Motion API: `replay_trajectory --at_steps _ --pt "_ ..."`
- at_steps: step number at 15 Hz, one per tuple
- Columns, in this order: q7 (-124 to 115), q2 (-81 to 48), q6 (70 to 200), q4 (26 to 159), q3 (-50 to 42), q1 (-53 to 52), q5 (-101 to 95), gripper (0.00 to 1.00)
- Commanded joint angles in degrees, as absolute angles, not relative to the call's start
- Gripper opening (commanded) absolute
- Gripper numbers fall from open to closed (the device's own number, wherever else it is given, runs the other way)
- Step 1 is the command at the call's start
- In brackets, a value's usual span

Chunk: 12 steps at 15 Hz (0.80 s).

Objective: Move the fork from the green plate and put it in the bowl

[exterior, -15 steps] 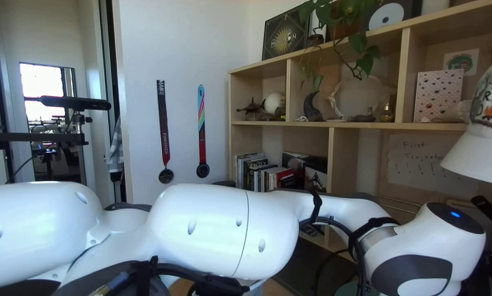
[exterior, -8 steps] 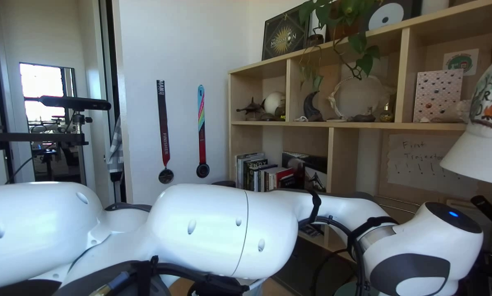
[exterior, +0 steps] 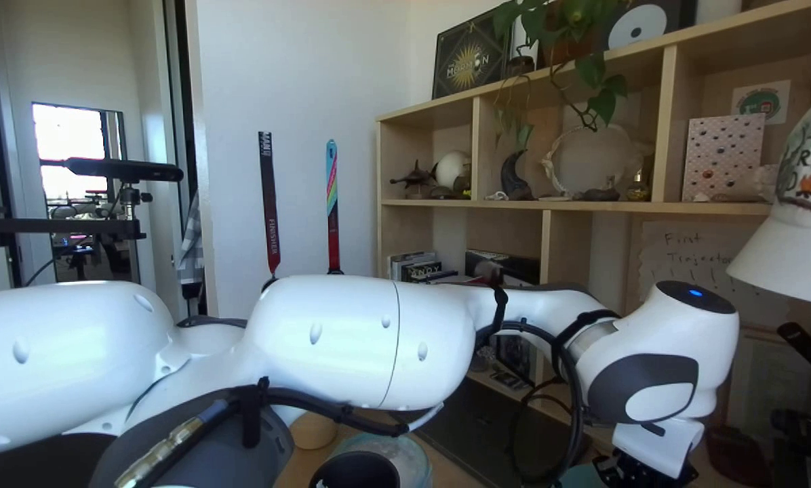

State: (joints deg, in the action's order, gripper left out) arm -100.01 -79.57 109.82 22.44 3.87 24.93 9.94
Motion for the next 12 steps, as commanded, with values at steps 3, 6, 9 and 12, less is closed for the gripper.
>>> replay_trajectory --at_steps 3,6,9,12 --pt "-95.87 -76.13 108.76 23.48 2.85 22.48 6.86 0.01" --pt "-92.26 -75.03 107.23 23.71 3.28 21.49 6.00 0.01" --pt "-87.96 -74.22 105.38 23.46 3.50 20.16 5.97 0.01" --pt "-83.98 -73.71 103.78 23.08 3.25 18.57 5.72 0.01"
